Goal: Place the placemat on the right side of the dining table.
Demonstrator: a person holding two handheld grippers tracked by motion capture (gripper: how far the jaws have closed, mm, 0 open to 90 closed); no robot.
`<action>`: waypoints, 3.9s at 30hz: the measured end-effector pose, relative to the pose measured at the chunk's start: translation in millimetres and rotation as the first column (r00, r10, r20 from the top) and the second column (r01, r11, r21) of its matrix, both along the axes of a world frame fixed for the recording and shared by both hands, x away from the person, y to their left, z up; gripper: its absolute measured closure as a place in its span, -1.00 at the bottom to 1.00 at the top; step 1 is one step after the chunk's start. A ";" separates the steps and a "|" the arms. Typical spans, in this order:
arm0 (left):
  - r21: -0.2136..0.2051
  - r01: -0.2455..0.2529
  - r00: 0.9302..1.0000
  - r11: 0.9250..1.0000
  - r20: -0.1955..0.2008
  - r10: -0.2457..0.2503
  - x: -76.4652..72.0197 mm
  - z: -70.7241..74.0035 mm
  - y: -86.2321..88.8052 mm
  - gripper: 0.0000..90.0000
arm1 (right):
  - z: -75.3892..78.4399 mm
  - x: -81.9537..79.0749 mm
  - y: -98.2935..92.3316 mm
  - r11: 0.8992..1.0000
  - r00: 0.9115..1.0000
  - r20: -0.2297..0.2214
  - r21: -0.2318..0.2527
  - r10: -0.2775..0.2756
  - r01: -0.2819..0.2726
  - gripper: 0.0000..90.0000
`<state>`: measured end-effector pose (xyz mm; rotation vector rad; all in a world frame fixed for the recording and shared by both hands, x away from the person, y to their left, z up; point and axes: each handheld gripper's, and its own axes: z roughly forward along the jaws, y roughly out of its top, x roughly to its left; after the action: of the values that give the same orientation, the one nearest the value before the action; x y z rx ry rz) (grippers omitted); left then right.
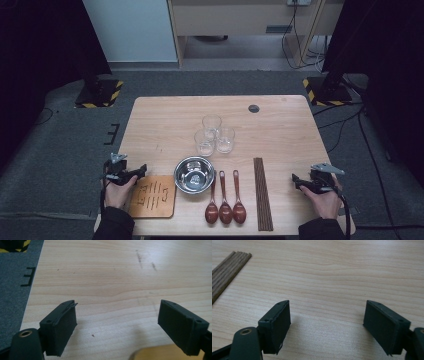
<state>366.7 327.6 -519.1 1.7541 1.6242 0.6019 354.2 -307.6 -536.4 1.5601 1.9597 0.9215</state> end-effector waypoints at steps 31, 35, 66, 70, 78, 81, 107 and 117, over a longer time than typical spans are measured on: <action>0.029 0.102 0.994 0.994 0.038 -0.104 -51.7 8.7 -19.2 -0.73 | 15.6 -12.7 2.3 0.999 0.999 0.042 -0.022 -0.023 0.024 -0.47; 0.043 0.116 0.993 0.992 0.017 -0.117 -50.2 5.3 -23.5 -0.76 | 15.2 -12.8 3.3 0.999 0.999 0.038 -0.023 -0.022 0.023 -0.47; 0.027 0.124 0.991 0.992 -0.051 -0.123 -38.1 -8.4 -32.3 -0.88 | 14.5 -12.2 3.8 0.999 0.999 0.028 -0.028 -0.024 0.024 -0.48; 0.011 0.115 0.992 0.993 -0.054 -0.115 -34.9 -9.0 -29.7 -0.87 | 14.4 -12.0 4.1 0.999 0.999 0.030 -0.029 -0.023 0.024 -0.48; -0.006 0.106 0.992 0.994 -0.066 -0.106 -26.5 -8.7 -22.5 -0.82 | 14.5 -11.4 5.5 0.999 0.999 0.030 -0.031 -0.019 0.020 -0.47; -0.005 0.105 0.993 0.994 -0.057 -0.105 -27.1 -9.8 -22.8 -0.83 | 15.0 -11.3 6.6 0.999 0.999 0.033 -0.030 -0.017 0.018 -0.47; -0.029 0.079 0.997 0.996 -0.013 -0.079 -35.1 -11.5 -22.4 -0.63 | 45.8 -8.5 45.5 0.997 0.990 0.116 -0.022 0.080 -0.078 -0.43; -0.036 0.066 0.998 0.997 -0.009 -0.066 -35.8 -11.7 -22.9 -0.63 | 61.6 -3.5 73.6 0.990 0.978 0.155 -0.001 0.140 -0.142 -0.42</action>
<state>330.9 304.8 -530.8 1.7801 1.5677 0.5308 350.7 -234.0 -474.8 1.3252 1.9763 1.0780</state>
